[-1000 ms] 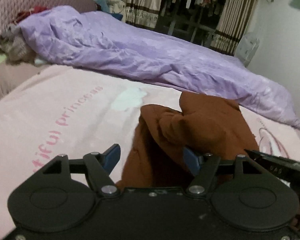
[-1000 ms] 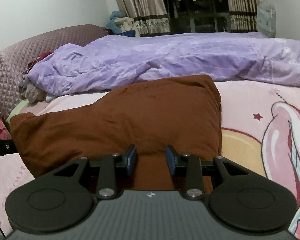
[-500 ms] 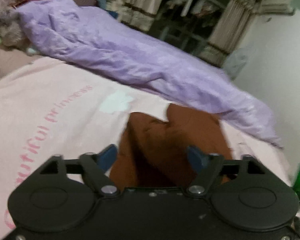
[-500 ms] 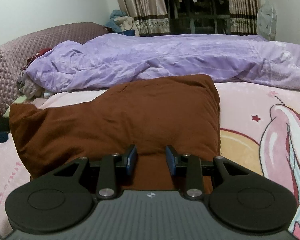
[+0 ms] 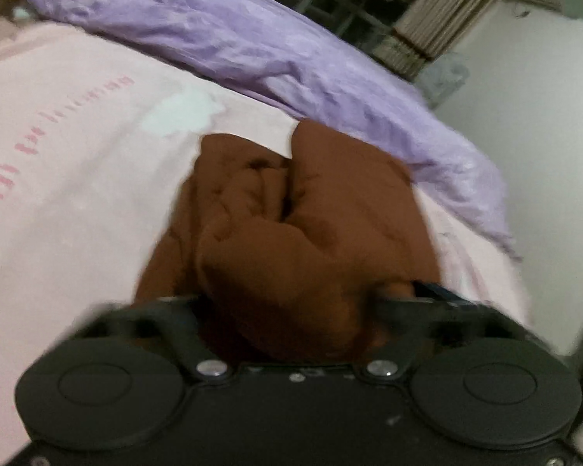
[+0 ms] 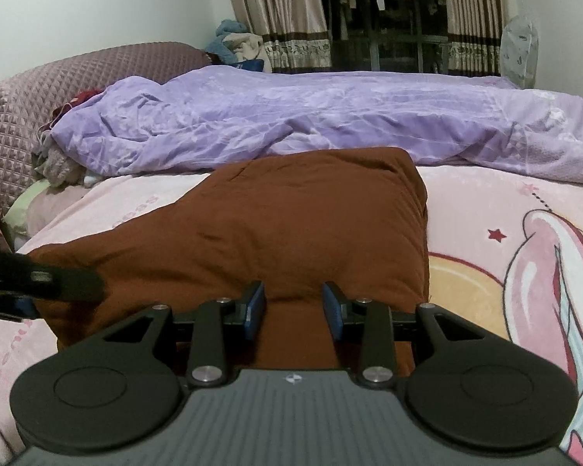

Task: Fold large clothes

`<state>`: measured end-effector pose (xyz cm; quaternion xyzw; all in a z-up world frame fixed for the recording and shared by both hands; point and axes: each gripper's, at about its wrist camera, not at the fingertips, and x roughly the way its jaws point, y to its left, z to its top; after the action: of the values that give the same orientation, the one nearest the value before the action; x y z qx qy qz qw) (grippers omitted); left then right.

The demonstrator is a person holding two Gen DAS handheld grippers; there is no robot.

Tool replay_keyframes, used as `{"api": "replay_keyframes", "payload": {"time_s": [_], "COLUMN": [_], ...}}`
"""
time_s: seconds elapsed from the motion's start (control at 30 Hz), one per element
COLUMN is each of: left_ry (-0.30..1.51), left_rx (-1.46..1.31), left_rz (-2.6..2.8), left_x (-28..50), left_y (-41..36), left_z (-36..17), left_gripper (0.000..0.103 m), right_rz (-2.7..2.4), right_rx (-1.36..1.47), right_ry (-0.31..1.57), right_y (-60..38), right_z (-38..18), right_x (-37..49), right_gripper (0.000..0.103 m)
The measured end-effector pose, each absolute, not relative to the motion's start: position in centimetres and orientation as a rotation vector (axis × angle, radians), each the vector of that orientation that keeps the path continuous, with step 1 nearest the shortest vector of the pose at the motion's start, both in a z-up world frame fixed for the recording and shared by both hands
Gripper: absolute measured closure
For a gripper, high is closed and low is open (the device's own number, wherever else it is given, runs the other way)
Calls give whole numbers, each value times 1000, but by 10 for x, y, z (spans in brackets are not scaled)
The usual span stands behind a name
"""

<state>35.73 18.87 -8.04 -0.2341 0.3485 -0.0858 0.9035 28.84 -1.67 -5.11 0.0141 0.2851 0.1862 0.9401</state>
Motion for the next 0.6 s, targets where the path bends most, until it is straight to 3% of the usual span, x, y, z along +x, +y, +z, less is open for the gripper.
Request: {"api": "replay_keyframes", "payload": {"time_s": [0.07,0.3,0.47,0.6], "left_ry": [688,511,675,725], "left_rx": [-456,-328,-231,-189], "left_rz": [-165,-105,19,8], "left_x": [350,282,287,302], "left_y": [183,169,168,168], "left_z": [-75,-33,-71,-103], "left_gripper": [80,81,80,61], "right_rz": [393,407,394,385], "right_rx": [38,48,31,21], "right_ry": [587,558,609,630], "right_y": [-17,-18,-16,-12], "right_z": [-46,-24,-34,-46], "right_x": [286,273,286,292], "right_gripper": [52,52,52,46]}}
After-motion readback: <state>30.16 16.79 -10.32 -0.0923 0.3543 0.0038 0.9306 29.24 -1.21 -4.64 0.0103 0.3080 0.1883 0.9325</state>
